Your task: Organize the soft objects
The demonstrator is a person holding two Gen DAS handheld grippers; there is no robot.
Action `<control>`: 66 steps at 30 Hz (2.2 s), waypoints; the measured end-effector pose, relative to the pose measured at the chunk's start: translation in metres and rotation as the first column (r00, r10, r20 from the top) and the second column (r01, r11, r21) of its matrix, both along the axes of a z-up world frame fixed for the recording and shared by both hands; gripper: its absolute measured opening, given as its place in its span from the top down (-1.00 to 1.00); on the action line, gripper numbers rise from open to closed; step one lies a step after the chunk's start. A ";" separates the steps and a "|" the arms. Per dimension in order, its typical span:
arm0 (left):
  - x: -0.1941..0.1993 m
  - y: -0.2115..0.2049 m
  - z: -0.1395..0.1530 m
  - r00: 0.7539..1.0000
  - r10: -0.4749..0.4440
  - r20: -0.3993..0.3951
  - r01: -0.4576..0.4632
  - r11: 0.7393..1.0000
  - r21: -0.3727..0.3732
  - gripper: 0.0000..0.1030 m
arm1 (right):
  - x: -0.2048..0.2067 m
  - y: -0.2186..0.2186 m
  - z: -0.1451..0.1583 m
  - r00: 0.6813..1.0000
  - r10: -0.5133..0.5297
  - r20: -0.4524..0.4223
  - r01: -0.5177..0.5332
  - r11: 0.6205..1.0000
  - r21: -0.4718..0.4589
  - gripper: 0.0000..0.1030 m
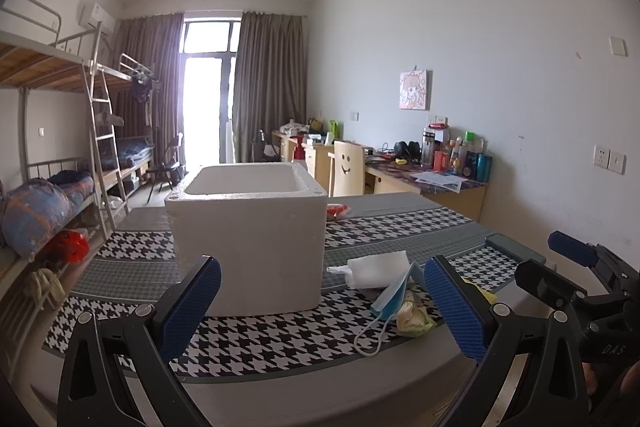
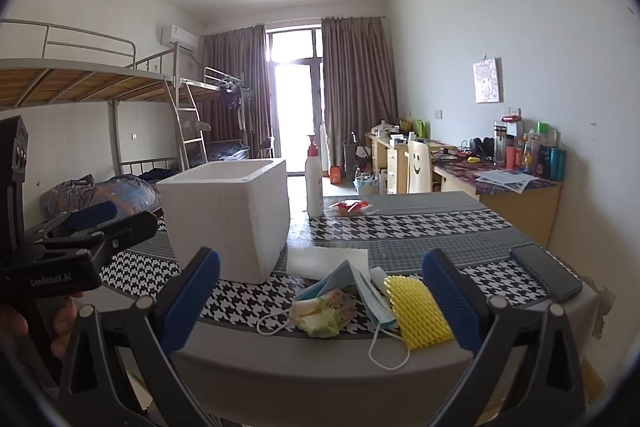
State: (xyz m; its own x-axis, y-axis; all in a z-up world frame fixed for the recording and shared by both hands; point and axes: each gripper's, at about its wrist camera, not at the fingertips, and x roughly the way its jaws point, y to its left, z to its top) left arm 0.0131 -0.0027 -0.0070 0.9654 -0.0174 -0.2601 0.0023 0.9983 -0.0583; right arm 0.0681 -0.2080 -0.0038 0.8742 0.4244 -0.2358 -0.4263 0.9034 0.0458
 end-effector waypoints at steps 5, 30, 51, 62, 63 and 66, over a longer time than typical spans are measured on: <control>0.006 0.003 0.000 1.000 0.005 -0.013 -0.005 1.000 -0.014 -0.98 | 0.002 0.001 0.001 1.000 0.001 0.000 -0.001 1.000 -0.007 -0.98; 0.050 -0.013 -0.012 0.987 -0.115 -0.114 0.114 0.993 -0.012 -0.98 | 0.042 -0.008 -0.015 0.995 -0.055 -0.085 0.053 0.998 -0.034 -0.98; 0.080 -0.040 -0.035 0.957 -0.198 -0.212 0.202 0.979 -0.003 -0.98 | 0.068 -0.026 -0.034 0.980 -0.102 -0.172 0.094 0.994 -0.053 -0.98; 0.093 -0.058 -0.051 0.929 -0.257 -0.266 0.262 0.965 -0.019 -0.98 | 0.080 -0.034 -0.046 0.969 -0.122 -0.217 0.110 0.992 -0.066 -0.98; 0.094 -0.060 -0.053 0.926 -0.261 -0.273 0.266 0.964 -0.020 -0.98 | 0.081 -0.035 -0.047 0.967 -0.125 -0.222 0.113 0.991 -0.067 -0.98; 0.097 -0.062 -0.057 0.917 -0.274 -0.289 0.279 0.960 -0.027 -0.98 | 0.083 -0.040 -0.050 0.964 -0.131 -0.233 0.119 0.991 -0.063 -0.98</control>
